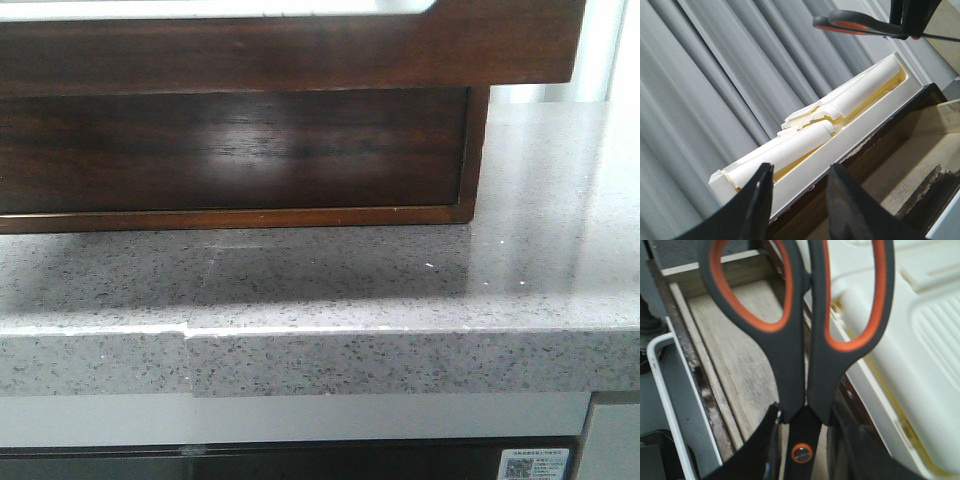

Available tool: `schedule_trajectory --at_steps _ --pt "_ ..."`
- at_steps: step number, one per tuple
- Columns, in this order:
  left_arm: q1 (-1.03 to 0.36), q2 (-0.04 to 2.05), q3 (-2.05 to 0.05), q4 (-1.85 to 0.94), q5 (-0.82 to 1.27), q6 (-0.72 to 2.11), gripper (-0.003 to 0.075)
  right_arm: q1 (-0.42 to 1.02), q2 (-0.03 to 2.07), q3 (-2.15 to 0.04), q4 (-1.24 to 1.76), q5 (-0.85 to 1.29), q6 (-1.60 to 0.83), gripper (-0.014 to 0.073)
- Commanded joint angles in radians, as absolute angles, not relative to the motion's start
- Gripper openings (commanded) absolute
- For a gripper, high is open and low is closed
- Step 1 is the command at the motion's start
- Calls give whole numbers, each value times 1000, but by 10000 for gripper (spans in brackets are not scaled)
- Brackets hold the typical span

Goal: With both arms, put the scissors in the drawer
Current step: 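Carry the scissors with the right gripper over the open drawer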

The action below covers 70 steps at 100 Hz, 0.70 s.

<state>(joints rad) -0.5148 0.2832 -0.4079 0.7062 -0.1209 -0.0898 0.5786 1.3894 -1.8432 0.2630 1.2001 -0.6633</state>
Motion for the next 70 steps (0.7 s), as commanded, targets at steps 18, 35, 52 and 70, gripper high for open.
schedule_trajectory --at_steps 18,35,52,70 --pt "-523 291 -442 686 -170 -103 239 733 1478 -1873 85 1078 -721 -30" --pt "-523 291 -442 686 -170 -103 239 765 1550 -1873 7 1080 -721 -30" --pt "-523 291 -442 686 -170 -103 239 765 1586 -1873 0 1080 -721 -30" --pt "-523 291 -442 686 -170 -103 239 765 1605 -1873 0 1087 -721 -30"
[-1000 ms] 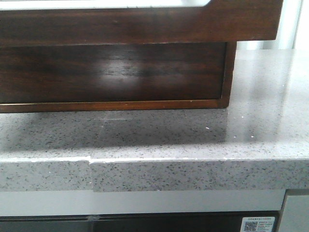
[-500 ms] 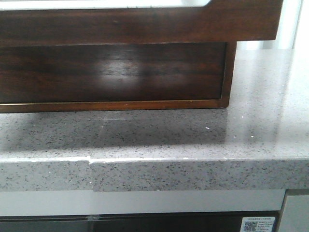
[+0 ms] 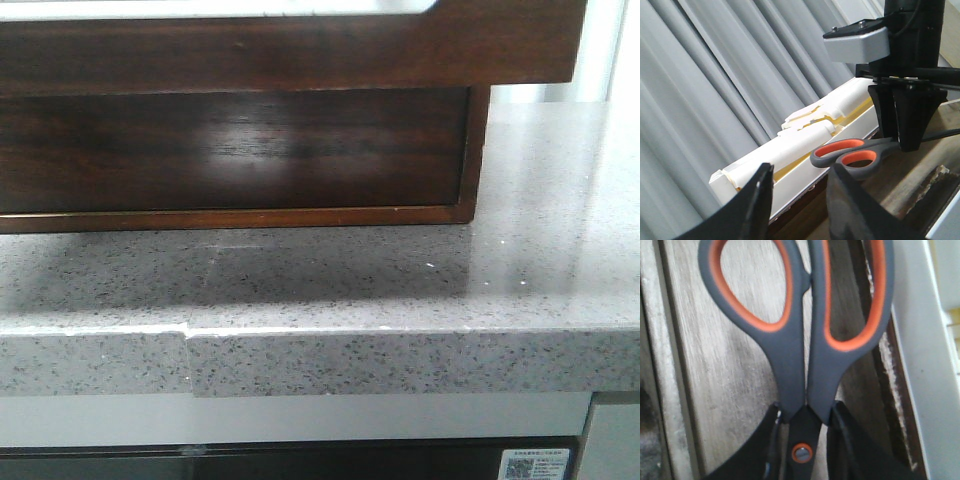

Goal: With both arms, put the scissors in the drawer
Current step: 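Carry the scissors with the right gripper over the open drawer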

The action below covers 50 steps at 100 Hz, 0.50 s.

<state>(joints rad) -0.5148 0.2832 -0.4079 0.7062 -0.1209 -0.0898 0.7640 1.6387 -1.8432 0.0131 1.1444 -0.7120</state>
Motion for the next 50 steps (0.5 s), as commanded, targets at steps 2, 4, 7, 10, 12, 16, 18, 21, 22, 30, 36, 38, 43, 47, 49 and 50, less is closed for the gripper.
schedule_trajectory --at_steps 2,4,7,10,12,16,18,21,22,30,36,38,43,47,49,50 --pt "-523 291 -442 686 -170 -103 239 765 1608 -1873 0 1089 -721 -30" --pt "-523 291 -442 686 -170 -103 239 765 1610 -1873 -5 1091 -721 -30" --pt "-523 291 -442 686 -170 -103 239 765 1616 -1873 -5 1093 -721 -30" --pt "-523 291 -442 686 -170 -103 239 765 1618 -1873 -5 1096 -721 -30" --pt "-523 291 -442 686 -170 -103 239 765 1624 -1873 -5 1100 -721 -30" --pt "-523 291 -442 686 -170 -103 239 765 1626 -1873 -5 1105 -721 -30" --pt "-523 291 -442 686 -170 -103 239 765 1630 -1873 -5 1107 -721 -30" --pt "-523 291 -442 686 -170 -103 239 765 1633 -1873 -7 1111 -721 -30" --pt "-523 291 -442 686 -170 -103 239 765 1633 -1873 -7 1111 -721 -30" --pt "-523 291 -442 686 -170 -103 239 765 1637 -1871 -9 1111 -721 -29" --pt "-523 291 -442 686 -170 -103 239 765 1637 -1871 -13 1111 -721 -29" --pt "-523 291 -442 686 -170 -103 239 765 1637 -1871 -15 1111 -721 -29" --pt "-523 291 -442 686 -170 -103 239 765 1637 -1871 -15 1113 -721 -29" --pt "-523 291 -442 686 -170 -103 239 765 1637 -1871 -15 1117 -721 -29" --pt "-523 291 -442 686 -170 -103 239 765 1637 -1871 -15 1117 -721 -29" --pt "-523 291 -442 686 -170 -103 239 765 1637 -1871 -15 1117 -721 -29"
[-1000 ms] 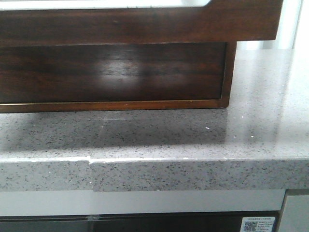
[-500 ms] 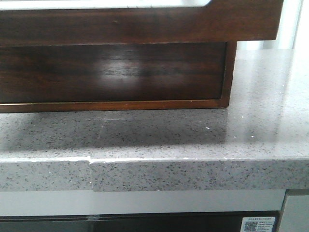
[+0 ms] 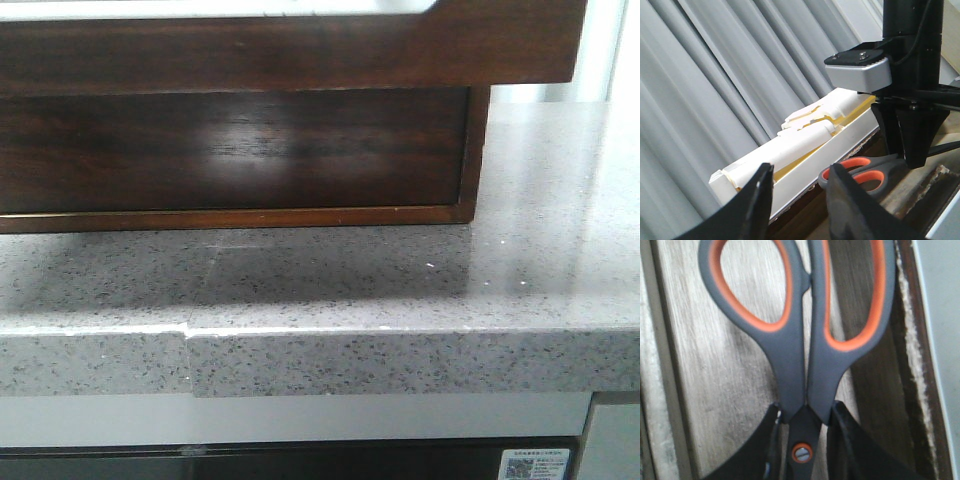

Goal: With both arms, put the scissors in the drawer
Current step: 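Carry the scissors with the right gripper over the open drawer, then lower the scissors into the drawer and open the right gripper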

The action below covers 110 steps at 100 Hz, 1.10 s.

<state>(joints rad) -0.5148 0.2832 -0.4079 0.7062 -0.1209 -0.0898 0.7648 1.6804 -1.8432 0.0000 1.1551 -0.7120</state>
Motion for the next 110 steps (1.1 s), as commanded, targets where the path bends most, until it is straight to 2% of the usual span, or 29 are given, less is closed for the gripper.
schedule_trajectory --at_steps 1,21,43,52,100,110 --pt "-523 291 -442 686 -170 -103 239 765 1637 -1871 -15 1119 -721 -29" --pt "-523 291 -442 686 -170 -103 239 765 1637 -1871 -17 1122 -721 1" --pt "-523 291 -442 686 -170 -103 239 765 1637 -1871 -28 1122 -717 153" --pt "-523 291 -442 686 -170 -103 239 765 1637 -1871 -28 1122 -717 185" --pt "-523 291 -442 686 -170 -103 239 765 1637 -1871 -28 1131 -717 188" --pt "-523 291 -442 686 -170 -103 239 765 1635 -1871 -28 1138 -715 150"
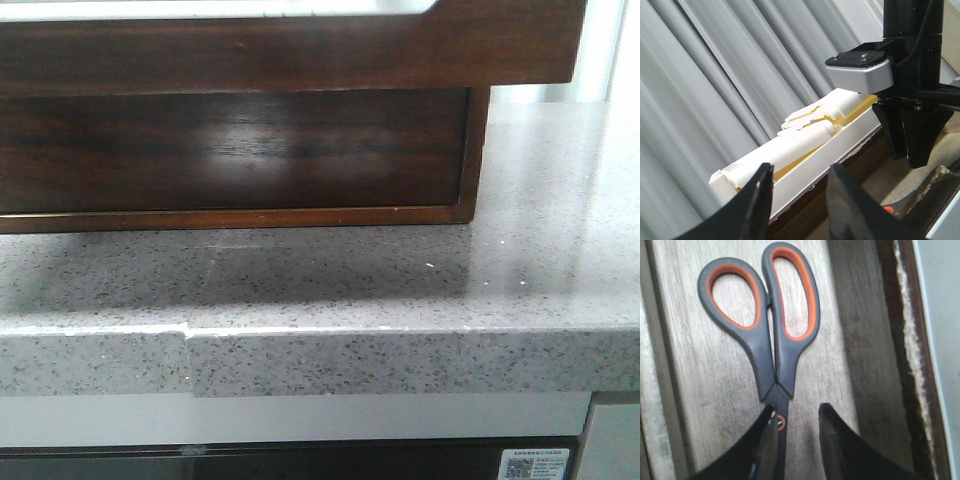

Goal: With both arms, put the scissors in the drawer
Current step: 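Lower the scissors into the drawer and open the right gripper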

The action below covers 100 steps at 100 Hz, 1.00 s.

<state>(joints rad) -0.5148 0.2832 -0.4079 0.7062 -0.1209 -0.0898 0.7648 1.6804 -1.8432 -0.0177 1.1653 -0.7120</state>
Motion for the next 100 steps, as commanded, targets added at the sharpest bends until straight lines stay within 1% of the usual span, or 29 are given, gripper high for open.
schedule_trajectory --at_steps 1,13,18,23,35,39,49,64,77,86,100 --pt "-523 291 -442 686 -170 -103 239 765 1635 -1871 -28 1138 -713 146" --pt "-523 291 -442 686 -170 -103 237 765 1633 -1871 -28 1152 -682 19" --pt "-523 291 -442 686 -170 -103 216 765 1633 -1871 -28 1166 -680 -34" --pt "-523 291 -442 686 -170 -103 168 765 1633 -1871 -28 1176 -677 -69" --pt "-523 291 -442 686 -170 -103 12 765 1626 -1871 -28 1193 -673 -68" --pt "-523 291 -442 686 -170 -103 -24 765 1621 -1871 -28 1195 -673 -67" --pt "-523 291 -442 686 -170 -103 -22 765 1591 -1871 -21 1182 -668 -48" --pt "-523 281 -442 686 -170 -103 -22 765 1523 -1871 12 1136 -666 -48" --pt "-523 232 -442 677 -163 -103 -22 765 1455 -1871 48 1110 -666 -48" --pt "-523 191 -442 587 -110 -103 -22 765 1415 -1871 76 1090 -666 -48" --pt "-523 129 -442 464 55 -103 -22 765 1363 -1869 129 1054 -666 -48"
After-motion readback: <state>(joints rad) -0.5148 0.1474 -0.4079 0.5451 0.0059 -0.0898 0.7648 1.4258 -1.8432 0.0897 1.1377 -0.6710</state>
